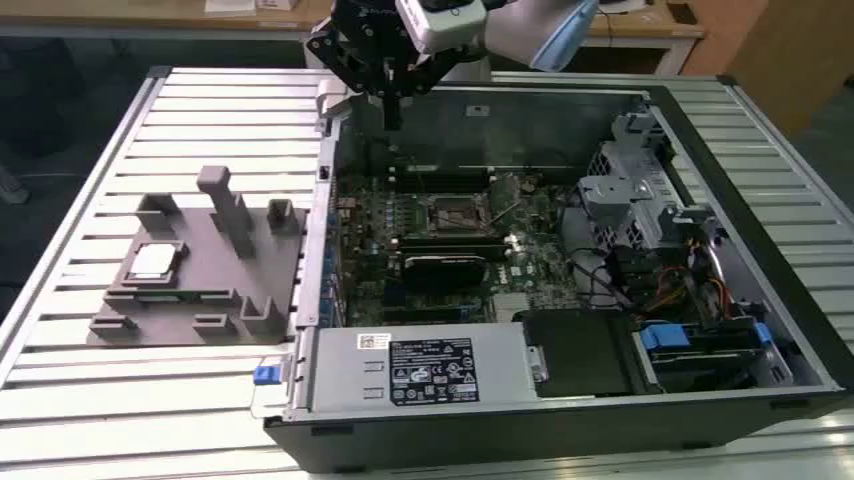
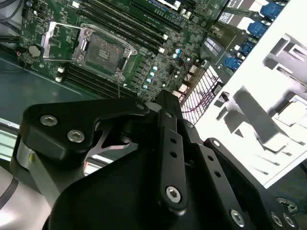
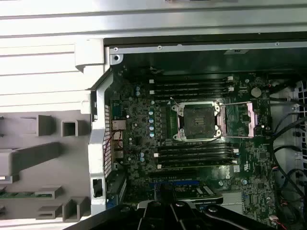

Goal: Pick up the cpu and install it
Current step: 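Reach for the cpu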

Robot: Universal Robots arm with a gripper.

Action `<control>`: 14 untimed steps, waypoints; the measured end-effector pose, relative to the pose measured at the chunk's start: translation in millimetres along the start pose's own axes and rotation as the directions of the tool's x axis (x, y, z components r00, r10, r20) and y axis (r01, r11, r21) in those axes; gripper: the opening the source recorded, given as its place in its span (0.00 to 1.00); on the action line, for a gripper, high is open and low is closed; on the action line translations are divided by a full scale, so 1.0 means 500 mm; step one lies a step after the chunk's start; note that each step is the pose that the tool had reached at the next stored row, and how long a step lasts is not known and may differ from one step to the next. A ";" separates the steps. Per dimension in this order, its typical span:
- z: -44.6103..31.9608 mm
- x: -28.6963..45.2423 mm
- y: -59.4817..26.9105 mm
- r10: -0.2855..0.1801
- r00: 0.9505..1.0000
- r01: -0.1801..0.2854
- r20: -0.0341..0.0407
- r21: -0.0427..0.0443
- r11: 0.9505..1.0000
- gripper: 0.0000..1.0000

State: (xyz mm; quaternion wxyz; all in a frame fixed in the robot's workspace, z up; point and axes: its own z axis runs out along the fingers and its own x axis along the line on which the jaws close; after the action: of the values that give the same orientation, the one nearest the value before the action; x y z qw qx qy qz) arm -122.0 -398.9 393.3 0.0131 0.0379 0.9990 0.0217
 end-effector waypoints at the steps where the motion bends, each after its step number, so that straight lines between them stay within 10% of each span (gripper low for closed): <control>1: 0.000 0.000 0.000 0.000 1.000 0.000 0.000 0.000 1.000 0.11; 14: 0.000 0.003 0.000 0.000 1.000 0.000 0.000 0.000 1.000 0.11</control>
State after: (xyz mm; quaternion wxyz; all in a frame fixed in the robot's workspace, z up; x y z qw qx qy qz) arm -123.2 -398.9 393.3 0.0131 0.0379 0.9990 0.0217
